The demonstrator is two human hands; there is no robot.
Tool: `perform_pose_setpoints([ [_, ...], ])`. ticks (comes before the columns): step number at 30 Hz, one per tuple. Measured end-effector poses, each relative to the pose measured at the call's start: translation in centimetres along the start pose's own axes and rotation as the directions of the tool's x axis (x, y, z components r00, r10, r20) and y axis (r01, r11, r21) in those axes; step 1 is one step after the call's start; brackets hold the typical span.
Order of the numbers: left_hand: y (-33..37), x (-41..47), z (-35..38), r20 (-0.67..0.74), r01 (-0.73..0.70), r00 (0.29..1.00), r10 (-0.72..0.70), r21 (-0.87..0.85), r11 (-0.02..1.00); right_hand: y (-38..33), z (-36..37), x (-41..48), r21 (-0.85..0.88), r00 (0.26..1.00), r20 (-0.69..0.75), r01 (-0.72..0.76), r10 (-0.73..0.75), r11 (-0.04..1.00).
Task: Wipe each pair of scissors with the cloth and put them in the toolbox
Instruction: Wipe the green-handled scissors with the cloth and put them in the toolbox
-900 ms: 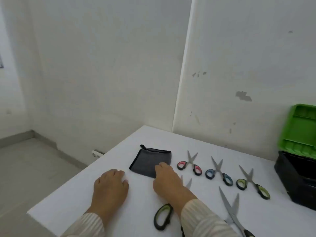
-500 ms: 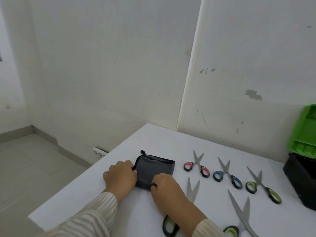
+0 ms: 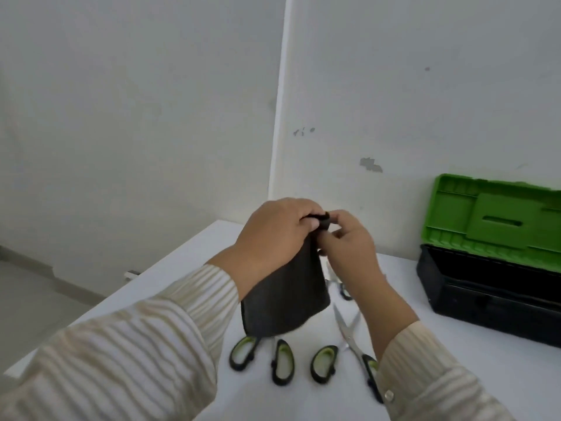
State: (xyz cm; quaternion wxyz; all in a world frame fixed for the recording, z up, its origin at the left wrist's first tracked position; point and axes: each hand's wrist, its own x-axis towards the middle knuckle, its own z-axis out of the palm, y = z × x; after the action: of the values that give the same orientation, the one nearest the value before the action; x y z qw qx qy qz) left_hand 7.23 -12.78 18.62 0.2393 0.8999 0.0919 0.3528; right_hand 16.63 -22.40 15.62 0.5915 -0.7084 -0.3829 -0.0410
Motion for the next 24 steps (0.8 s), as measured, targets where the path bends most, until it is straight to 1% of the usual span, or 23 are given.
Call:
perform_pose_setpoints([
  [3,4.3,-0.3,1.7,-0.001,0.026,1.0,-0.027,-0.216,0.976,-0.7,-5.5,-1.0,0.005,0.992,-0.122,-0.014,0.015,1.0],
  [5,6.7,-0.9,3.8,0.06,0.095,0.995,-0.078,-0.384,0.918,-0.3,-8.9,-1.8,-0.035,0.977,-0.211,-0.041,0.033,0.999],
  [6,7.8,-1.3,5.0,0.131,0.155,0.986,-0.104,-0.484,0.861,0.1,-10.6,-2.3,-0.06,0.965,-0.261,-0.053,0.036,0.997],
  [7,8.8,-1.7,6.3,0.22,0.233,0.967,-0.126,-0.579,0.781,0.6,-12.1,-2.8,-0.094,0.95,-0.31,-0.069,0.037,0.993],
  [9,10.6,-2.4,9.2,0.376,0.38,0.916,-0.141,-0.692,0.614,2.2,-14.5,-4.0,-0.152,0.924,-0.38,-0.106,0.041,0.983],
  [10,11.3,-2.8,10.8,0.422,0.429,0.893,-0.154,-0.699,0.572,3.0,-15.3,-4.6,-0.176,0.92,-0.388,-0.123,0.046,0.977],
  [13,12.3,-3.7,14.9,0.518,0.541,0.829,-0.209,-0.653,0.53,5.7,-16.2,-6.9,-0.255,0.935,-0.337,-0.205,0.111,0.945],
  [15,12.2,-4.3,16.9,0.578,0.624,0.773,-0.261,-0.618,0.478,7.5,-16.6,-8.2,-0.225,0.935,-0.287,-0.279,0.21,0.934],
  [16,12.0,-4.6,17.6,0.594,0.648,0.754,-0.283,-0.6,0.469,8.2,-16.9,-8.8,-0.159,0.929,-0.252,-0.317,0.272,0.935],
  [18,11.5,-4.8,18.9,0.588,0.649,0.749,-0.307,-0.555,0.52,9.1,-17.1,-9.6,-0.005,0.91,-0.188,-0.378,0.37,0.926],
  [19,11.4,-4.8,19.4,0.577,0.64,0.754,-0.314,-0.536,0.551,9.4,-17.1,-9.8,0.027,0.906,-0.164,-0.39,0.389,0.92],
  [22,11.2,-4.8,20.2,0.551,0.613,0.772,-0.315,-0.519,0.596,9.9,-17.0,-9.6,-0.069,0.911,-0.151,-0.396,0.383,0.916],
  [24,11.0,-4.6,20.4,0.537,0.599,0.783,-0.314,-0.515,0.613,10.2,-16.9,-9.2,-0.065,0.902,-0.169,-0.413,0.398,0.908],
])
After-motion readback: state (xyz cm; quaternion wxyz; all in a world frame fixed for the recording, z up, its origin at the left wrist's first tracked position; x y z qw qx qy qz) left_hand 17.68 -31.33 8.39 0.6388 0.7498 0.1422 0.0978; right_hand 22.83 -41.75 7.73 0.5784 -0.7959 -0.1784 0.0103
